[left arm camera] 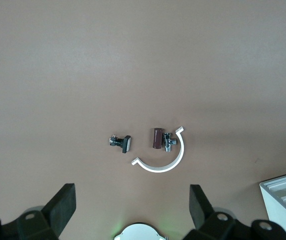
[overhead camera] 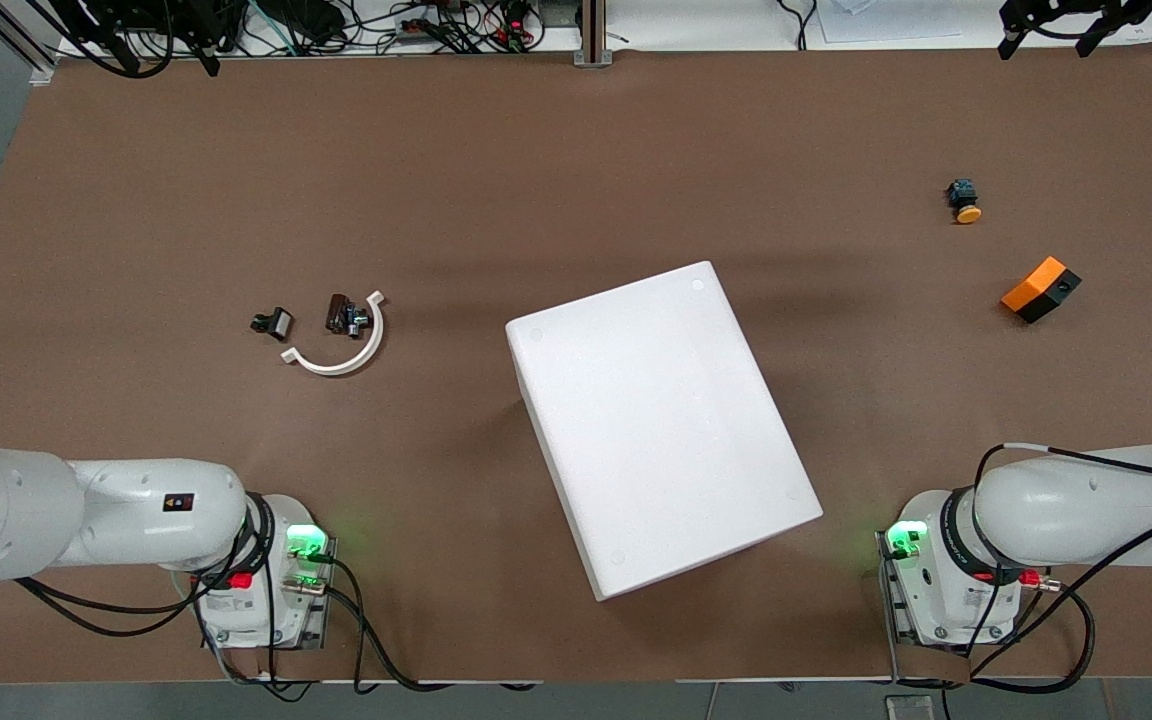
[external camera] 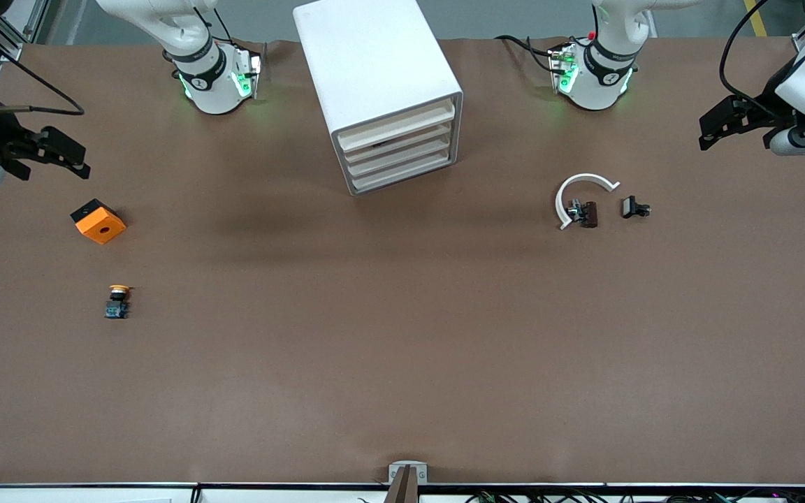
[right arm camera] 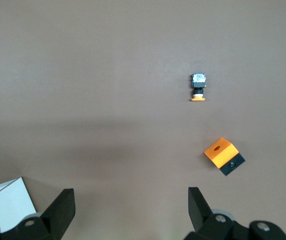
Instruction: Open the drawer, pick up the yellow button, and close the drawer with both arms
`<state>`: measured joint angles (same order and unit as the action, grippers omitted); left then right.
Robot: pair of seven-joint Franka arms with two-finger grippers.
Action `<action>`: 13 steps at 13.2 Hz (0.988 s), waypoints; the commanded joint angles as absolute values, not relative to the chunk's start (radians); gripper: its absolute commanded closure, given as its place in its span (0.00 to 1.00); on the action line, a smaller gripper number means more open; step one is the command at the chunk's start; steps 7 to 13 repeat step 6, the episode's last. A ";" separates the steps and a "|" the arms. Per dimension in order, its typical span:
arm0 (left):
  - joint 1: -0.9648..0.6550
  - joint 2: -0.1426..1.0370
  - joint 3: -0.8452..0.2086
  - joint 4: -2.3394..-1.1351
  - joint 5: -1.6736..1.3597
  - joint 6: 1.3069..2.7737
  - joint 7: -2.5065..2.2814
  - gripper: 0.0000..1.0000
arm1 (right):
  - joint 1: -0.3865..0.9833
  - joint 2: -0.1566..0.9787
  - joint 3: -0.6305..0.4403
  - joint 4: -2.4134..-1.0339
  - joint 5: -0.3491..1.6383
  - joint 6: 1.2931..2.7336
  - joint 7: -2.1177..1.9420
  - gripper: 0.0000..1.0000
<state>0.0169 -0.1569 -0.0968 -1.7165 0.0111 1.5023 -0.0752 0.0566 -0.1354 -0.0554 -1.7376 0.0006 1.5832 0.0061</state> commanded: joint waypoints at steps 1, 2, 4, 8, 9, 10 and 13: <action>0.014 -0.141 -0.095 -1.689 0.000 1.505 -0.058 0.00 | 0.058 -0.140 -0.058 -1.692 0.003 1.540 0.061 0.00; 0.014 -0.130 -0.095 -1.675 0.000 1.505 -0.057 0.00 | 0.061 -0.137 -0.057 -1.665 -0.014 1.522 0.063 0.00; 0.012 -0.111 -0.095 -1.640 0.000 1.500 -0.061 0.00 | 0.054 -0.133 -0.061 -1.640 -0.020 1.502 0.066 0.00; 0.012 -0.107 -0.101 -1.629 0.000 1.500 -0.064 0.00 | 0.055 -0.130 -0.061 -1.637 -0.025 1.509 0.066 0.00; 0.012 -0.107 -0.101 -1.629 0.000 1.500 -0.064 0.00 | 0.055 -0.130 -0.061 -1.637 -0.025 1.509 0.066 0.00; 0.012 -0.107 -0.101 -1.629 0.000 1.500 -0.064 0.00 | 0.055 -0.130 -0.061 -1.637 -0.025 1.509 0.066 0.00; 0.012 -0.107 -0.101 -1.629 0.000 1.500 -0.064 0.00 | 0.055 -0.130 -0.061 -1.637 -0.025 1.509 0.066 0.00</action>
